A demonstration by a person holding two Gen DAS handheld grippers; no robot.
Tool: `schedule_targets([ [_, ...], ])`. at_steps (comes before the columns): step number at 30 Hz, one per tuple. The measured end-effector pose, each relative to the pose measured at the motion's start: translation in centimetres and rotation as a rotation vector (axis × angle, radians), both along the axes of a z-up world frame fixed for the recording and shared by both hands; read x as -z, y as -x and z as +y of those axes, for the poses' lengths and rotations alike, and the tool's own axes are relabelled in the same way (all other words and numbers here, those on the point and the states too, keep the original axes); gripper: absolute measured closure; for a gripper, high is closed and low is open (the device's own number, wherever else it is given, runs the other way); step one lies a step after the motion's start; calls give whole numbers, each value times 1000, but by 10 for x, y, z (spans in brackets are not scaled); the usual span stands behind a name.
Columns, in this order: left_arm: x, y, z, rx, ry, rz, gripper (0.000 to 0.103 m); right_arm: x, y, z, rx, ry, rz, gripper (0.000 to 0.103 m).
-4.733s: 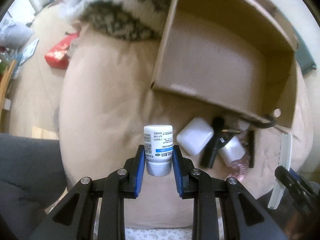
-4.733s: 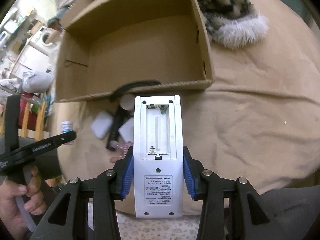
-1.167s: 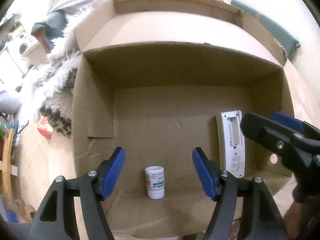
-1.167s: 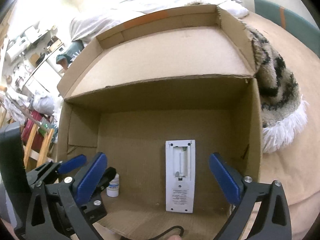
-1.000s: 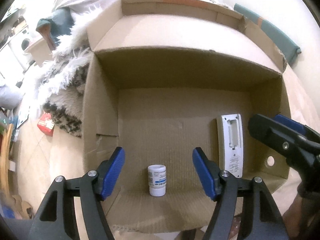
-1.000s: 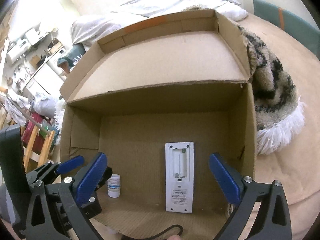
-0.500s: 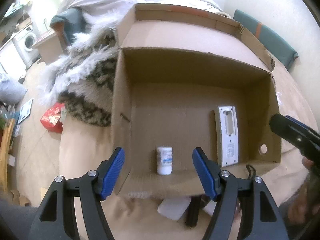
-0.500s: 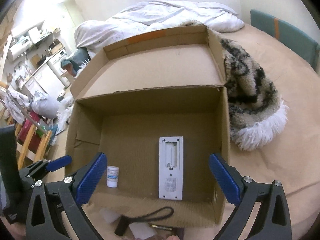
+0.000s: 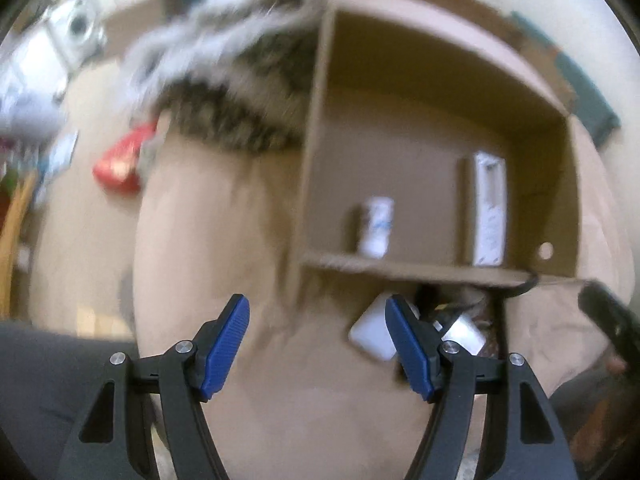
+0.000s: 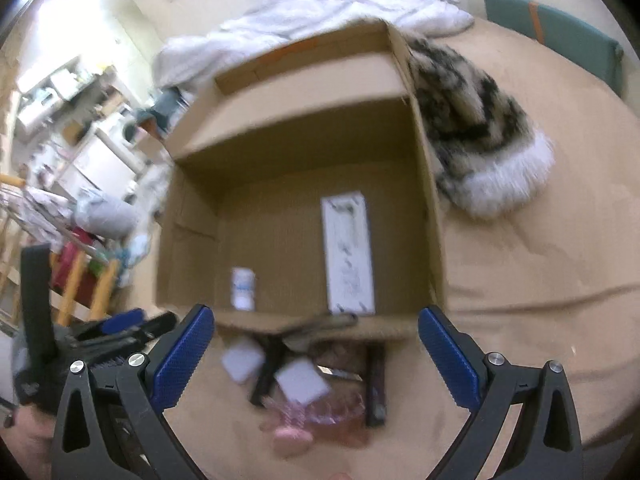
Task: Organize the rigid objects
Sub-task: 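Grasp the white earbud case with the left tool while the right tool grasps the pink heart keychain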
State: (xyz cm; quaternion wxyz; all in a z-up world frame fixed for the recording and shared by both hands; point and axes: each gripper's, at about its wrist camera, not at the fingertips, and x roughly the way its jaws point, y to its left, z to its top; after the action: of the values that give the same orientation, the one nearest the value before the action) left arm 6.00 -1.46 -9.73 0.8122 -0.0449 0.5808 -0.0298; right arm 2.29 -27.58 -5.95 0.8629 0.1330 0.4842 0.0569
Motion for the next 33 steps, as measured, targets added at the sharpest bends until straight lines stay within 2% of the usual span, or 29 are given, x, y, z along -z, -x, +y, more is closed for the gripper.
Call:
schedule_targets([
  [2, 13, -2, 9, -51, 30, 64, 35, 10, 1, 0, 11, -2, 43, 0],
  [7, 27, -6, 9, -73, 6, 107, 35, 22, -2, -5, 40, -16, 90, 0],
  [9, 32, -8, -2, -32, -2, 114, 35, 25, -4, -7, 48, -20, 99, 0],
  [13, 44, -16, -41, 129, -43, 129, 35, 35, -8, -10, 52, -48, 150, 0],
  [16, 46, -18, -67, 233, -156, 74, 35, 48, -8, -10, 21, -132, 230, 0],
  [17, 49, -18, -73, 258, -172, 74, 35, 53, -7, -11, 14, -170, 258, 0],
  [22, 67, -17, -81, 286, -122, 134, 35, 82, 4, -11, -10, -293, 416, 0],
  [25, 74, -20, -85, 286, -89, 165, 36, 90, 9, -3, -54, -338, 456, 0],
  [28, 80, -24, -86, 282, -85, 172, 35, 95, 11, 13, -119, -326, 486, 22],
  [30, 86, -27, -86, 270, -75, 192, 37, 99, 11, 23, -138, -289, 502, 25],
  [33, 93, -32, -84, 277, -111, 199, 45, 99, 12, 35, -161, -229, 494, 25],
])
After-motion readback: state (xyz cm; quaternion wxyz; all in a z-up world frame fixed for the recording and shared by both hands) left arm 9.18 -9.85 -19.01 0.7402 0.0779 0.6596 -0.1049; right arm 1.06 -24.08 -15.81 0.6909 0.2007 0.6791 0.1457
